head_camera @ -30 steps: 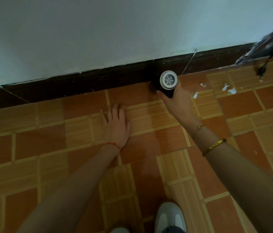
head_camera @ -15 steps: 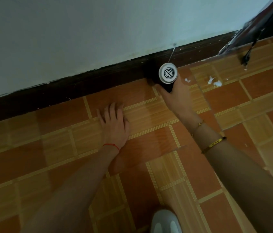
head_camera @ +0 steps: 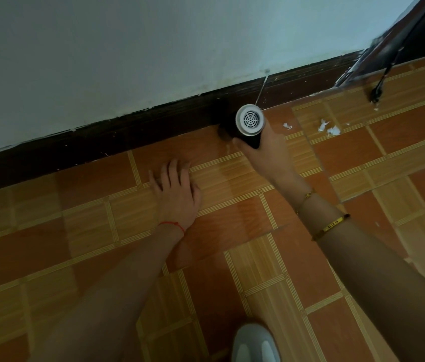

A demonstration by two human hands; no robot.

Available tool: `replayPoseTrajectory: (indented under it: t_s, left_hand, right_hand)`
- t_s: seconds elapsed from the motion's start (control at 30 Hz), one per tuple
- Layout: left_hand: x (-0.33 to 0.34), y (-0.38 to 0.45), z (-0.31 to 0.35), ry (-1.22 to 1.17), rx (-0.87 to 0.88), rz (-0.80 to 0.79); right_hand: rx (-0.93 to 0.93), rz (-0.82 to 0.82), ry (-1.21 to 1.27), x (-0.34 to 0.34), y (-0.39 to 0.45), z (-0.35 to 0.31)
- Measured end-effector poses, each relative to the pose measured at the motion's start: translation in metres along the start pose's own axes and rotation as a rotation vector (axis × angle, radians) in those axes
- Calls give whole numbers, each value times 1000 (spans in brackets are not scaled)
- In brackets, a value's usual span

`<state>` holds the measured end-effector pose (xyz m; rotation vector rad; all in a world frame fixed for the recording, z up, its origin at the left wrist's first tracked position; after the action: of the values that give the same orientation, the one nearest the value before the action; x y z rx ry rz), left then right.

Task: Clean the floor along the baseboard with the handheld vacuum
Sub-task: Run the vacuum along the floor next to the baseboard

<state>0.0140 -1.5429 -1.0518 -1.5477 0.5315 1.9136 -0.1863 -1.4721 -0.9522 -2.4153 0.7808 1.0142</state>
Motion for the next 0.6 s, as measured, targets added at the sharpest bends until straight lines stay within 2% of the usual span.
replayPoseTrajectory:
  t_s: [0.13,0.4,0.5,0.6]
  left_hand:
    - [0,0,1,16,-4,-25]
    - [-4,2,3,-13,-7,-16]
    - [-7,3,11,-34,6,-13]
    - [-6,10,29,-55,92,-20]
  right_hand:
    - [28,49,-30,-12,-9,9]
    - [-25,-211,19,-5,-44,11]
    - [-14,-183,1,-9,-51,17]
    - [44,-72,-24,-19,-54,28]
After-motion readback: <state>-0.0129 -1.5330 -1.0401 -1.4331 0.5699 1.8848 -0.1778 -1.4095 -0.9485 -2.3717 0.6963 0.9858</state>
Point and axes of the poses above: each hand's wrist, its own y-axis towards the middle knuckle, its own x-axis out of the palm, z = x × y, the point moved 3 cm from there along y, towards the middle knuckle, and after that the axes turned 6 degrees about -z, right-handed, at the moved point
